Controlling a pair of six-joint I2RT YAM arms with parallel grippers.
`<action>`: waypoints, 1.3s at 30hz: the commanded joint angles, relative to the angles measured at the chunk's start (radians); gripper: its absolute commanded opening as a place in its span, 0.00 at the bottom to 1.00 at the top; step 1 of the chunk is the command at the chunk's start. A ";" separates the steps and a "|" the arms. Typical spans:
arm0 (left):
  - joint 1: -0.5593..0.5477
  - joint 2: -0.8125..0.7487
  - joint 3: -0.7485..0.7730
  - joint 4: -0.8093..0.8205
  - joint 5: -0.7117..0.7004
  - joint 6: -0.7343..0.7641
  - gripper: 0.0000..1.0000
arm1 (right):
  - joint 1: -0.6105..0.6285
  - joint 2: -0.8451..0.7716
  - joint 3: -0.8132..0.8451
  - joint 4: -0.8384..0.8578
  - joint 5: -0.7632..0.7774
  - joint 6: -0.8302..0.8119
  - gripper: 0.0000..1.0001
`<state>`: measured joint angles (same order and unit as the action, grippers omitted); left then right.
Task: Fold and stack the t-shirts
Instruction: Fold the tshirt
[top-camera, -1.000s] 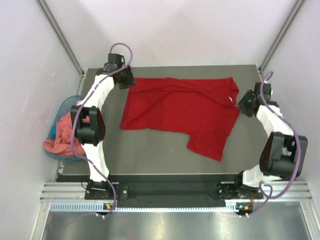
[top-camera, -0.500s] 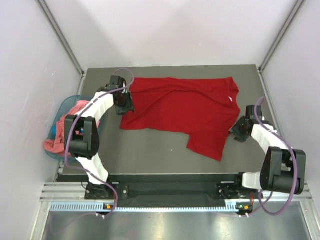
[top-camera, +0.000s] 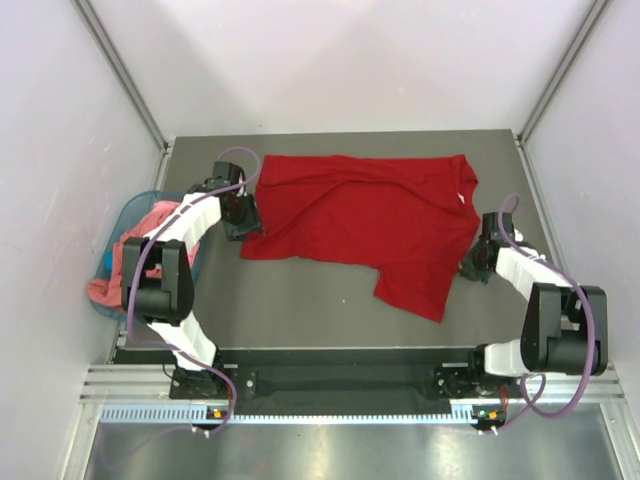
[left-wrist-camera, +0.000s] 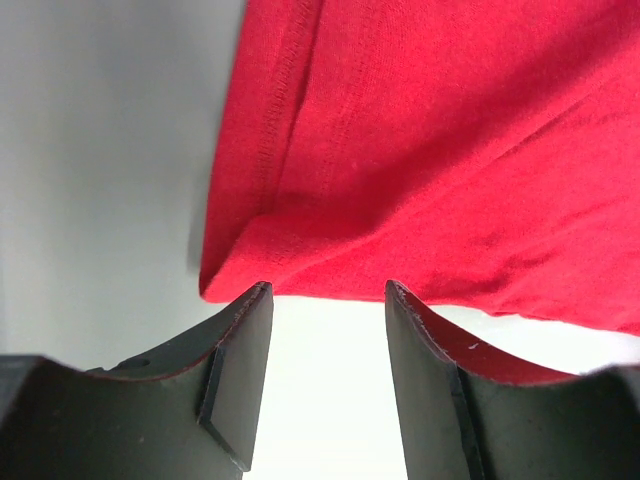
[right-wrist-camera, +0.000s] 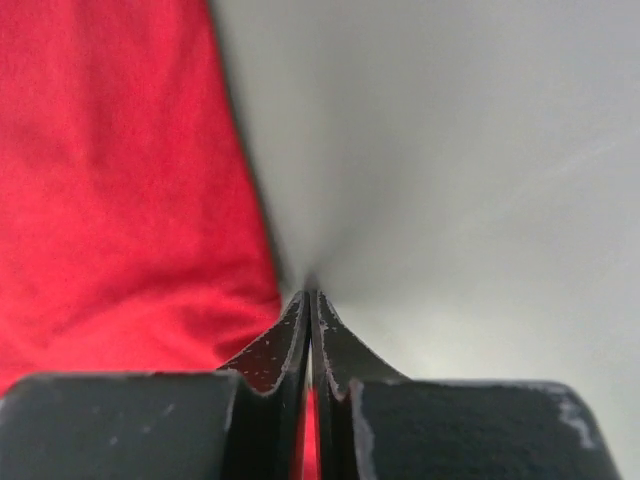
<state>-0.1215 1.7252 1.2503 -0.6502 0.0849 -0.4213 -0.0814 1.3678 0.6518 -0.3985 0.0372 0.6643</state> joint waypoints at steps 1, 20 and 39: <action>0.016 -0.050 0.009 0.023 0.007 -0.011 0.54 | -0.004 0.025 0.069 -0.031 0.093 -0.078 0.00; 0.065 -0.032 -0.098 0.064 0.062 -0.045 0.54 | 0.002 -0.101 0.080 -0.048 -0.014 0.039 0.33; 0.071 0.050 -0.075 0.049 0.019 -0.062 0.00 | 0.011 0.010 0.057 -0.023 0.177 -0.044 0.00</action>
<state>-0.0547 1.7756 1.1481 -0.5854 0.1307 -0.4850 -0.0490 1.3907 0.6750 -0.3862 0.1139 0.7055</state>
